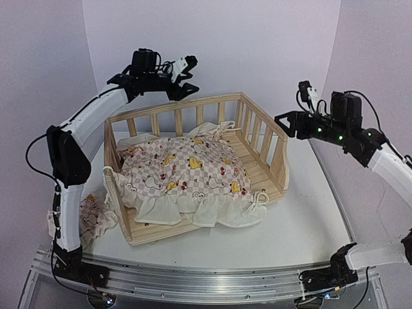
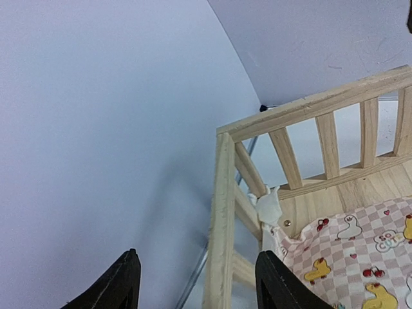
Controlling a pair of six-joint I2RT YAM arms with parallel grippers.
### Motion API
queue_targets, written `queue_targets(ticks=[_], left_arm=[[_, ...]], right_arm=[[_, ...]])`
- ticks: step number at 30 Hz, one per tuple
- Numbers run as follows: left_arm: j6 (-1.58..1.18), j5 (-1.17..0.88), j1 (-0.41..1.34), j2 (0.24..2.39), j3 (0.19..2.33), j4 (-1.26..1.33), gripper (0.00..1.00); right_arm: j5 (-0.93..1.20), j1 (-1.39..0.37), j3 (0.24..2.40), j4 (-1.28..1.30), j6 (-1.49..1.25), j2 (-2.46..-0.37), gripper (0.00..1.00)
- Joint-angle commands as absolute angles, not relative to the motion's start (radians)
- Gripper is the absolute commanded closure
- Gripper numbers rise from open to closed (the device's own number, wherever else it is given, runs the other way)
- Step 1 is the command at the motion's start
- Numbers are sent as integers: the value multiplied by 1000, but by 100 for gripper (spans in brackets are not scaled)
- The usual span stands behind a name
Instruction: Set up the pet bed
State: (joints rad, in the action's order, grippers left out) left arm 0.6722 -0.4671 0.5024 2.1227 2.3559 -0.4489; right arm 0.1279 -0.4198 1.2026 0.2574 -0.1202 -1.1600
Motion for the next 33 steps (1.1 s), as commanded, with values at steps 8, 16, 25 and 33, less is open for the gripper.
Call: queue_targets(ticks=[8, 16, 25, 33], left_arm=[[650, -297, 159, 1374, 1662, -618, 47], [521, -233, 132, 1099, 1199, -595, 52], [405, -164, 59, 1054, 1097, -541, 55], [420, -224, 17, 1062, 1070, -526, 55]], right_arm=[[-47, -419, 1467, 412, -220, -1401, 37], [-240, -362, 1623, 516, -313, -1404, 42], [-263, -342, 1555, 644, -338, -1455, 42], [-26, -341, 1520, 643, -337, -1529, 42]])
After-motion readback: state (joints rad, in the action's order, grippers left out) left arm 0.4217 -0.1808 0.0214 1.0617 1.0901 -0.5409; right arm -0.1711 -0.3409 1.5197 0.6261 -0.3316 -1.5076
